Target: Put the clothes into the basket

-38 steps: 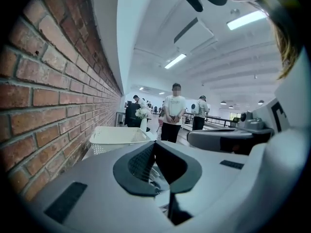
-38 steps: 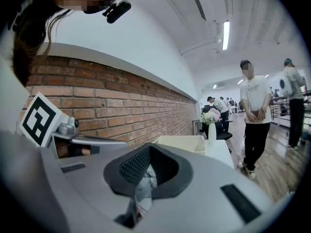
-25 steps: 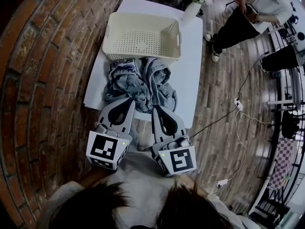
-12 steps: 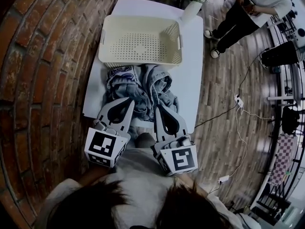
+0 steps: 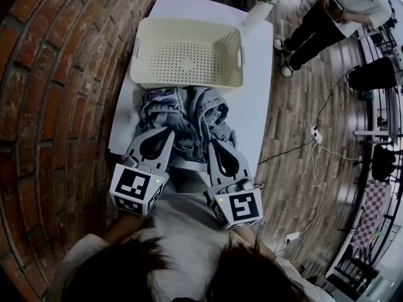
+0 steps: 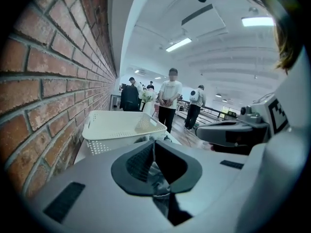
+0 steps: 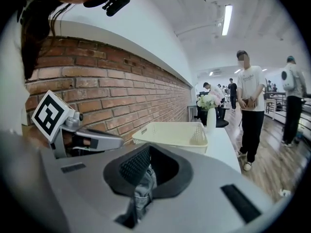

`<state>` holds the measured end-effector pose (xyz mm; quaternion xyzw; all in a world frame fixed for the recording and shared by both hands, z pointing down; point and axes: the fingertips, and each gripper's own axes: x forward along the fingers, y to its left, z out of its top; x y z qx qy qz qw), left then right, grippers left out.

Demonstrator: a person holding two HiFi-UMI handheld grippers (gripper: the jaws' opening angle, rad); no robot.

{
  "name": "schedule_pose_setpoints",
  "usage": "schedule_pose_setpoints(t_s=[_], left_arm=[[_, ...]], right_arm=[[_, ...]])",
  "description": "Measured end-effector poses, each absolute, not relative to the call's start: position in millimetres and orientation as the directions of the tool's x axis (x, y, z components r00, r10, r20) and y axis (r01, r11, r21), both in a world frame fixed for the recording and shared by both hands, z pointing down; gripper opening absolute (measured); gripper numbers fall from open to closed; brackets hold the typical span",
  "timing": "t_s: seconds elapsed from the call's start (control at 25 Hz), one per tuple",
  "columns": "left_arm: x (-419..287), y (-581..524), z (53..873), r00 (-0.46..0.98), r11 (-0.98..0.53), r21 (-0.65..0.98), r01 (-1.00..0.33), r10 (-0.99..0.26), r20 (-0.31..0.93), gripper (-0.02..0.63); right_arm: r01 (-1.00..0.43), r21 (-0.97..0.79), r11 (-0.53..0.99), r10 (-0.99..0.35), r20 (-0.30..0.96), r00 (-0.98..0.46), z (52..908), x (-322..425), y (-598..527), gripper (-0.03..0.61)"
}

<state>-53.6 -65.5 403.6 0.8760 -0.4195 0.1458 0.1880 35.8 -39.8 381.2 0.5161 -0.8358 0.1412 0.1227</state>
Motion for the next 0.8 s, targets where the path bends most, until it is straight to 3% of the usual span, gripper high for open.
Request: schedule_pose_setpoints(t_s=[0.24, 0.32, 0.48, 0.72, 0.8], left_arm=[[-60.7, -70.8, 425.1, 0.593, -0.553, 0.239, -0.798, -0.652, 0.472, 0.029], [-62.5, -73.5, 430.5, 0.590, -0.541, 0.253, -0.802, -0.650, 0.479, 0.118], [-67.3, -78.4, 442.1, 0.578, -0.525, 0.260, -0.810, -0.644, 0.502, 0.185], [-75.2, -87.3, 462.1, 0.541, -0.511, 0.228, -0.829, -0.629, 0.558, 0.371], [-80.6, -92.6, 471.7, 0.519, -0.500, 0.209, -0.840, -0.632, 0.575, 0.429]], right_arm=[[-0.889, -0.094, 0.447, -0.806, 0.388, -0.446, 396.2, 40.1, -48.9, 0.020], [-0.886, -0.100, 0.453, -0.797, 0.399, -0.453, 401.9, 40.4, -51.6, 0.047], [-0.888, -0.114, 0.446, -0.782, 0.434, -0.448, 414.6, 42.6, -57.5, 0.184], [-0.898, -0.107, 0.428, -0.754, 0.505, -0.420, 437.5, 55.0, -64.9, 0.436], [-0.892, -0.114, 0.437, -0.730, 0.533, -0.427, 448.3, 57.6, -67.2, 0.489]])
